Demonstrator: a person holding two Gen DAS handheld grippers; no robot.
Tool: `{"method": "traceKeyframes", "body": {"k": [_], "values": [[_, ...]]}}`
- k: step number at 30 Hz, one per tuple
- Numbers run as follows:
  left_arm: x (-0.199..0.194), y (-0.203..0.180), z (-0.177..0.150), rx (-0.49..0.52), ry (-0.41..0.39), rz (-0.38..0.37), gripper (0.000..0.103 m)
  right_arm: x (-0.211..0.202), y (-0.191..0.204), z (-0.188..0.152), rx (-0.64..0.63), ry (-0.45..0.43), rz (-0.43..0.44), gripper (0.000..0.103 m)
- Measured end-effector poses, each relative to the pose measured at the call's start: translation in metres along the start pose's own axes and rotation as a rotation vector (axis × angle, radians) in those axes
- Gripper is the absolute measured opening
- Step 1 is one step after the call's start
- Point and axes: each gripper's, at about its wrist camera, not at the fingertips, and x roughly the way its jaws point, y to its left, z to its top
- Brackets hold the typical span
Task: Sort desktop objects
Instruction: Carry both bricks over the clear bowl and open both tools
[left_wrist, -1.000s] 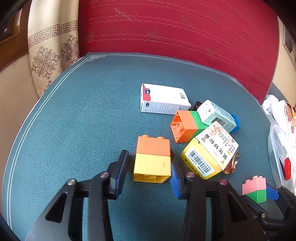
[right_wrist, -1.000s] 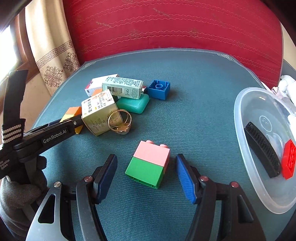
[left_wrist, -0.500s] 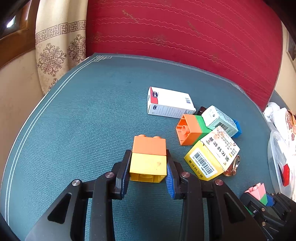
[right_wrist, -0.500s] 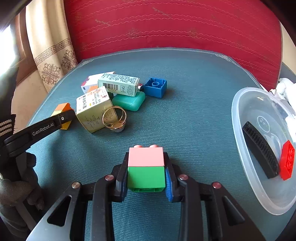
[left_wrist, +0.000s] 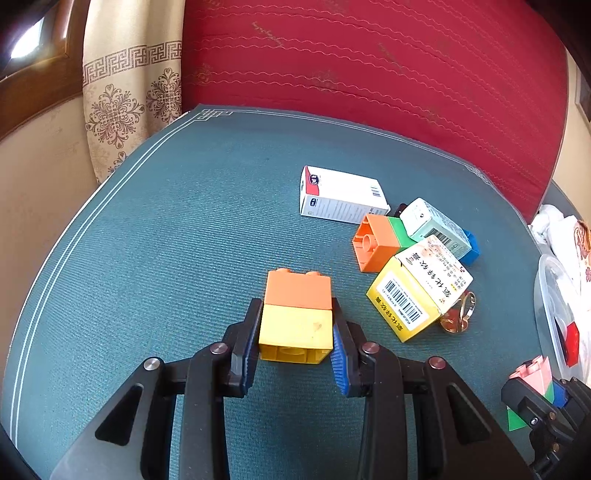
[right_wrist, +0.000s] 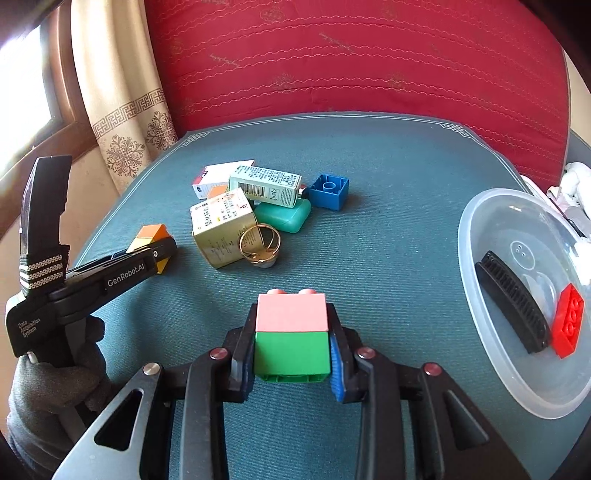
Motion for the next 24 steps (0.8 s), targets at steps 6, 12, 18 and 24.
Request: {"method": "traceKeyframes", "body": {"k": [6,12,18,24], "values": [[-0.010,-0.001,-0.001,0.020,-0.023,0.036,0.036,-0.011,-0.003,-0.001,-0.001,-0.019,0.011,0.035],[-0.023,-0.010,-0.002,0.052,-0.042,0.039,0.036,-0.020,-0.011,-0.001,0.011,-0.034,0.020,0.035],[-0.034,-0.026,0.001,0.069,-0.045,-0.012,0.036,-0.032,-0.020,-0.002,0.018,-0.051,0.026,0.035],[-0.044,-0.055,0.004,0.121,-0.062,-0.043,0.036,-0.050,-0.035,0.001,0.020,-0.096,0.011,0.035]]}}
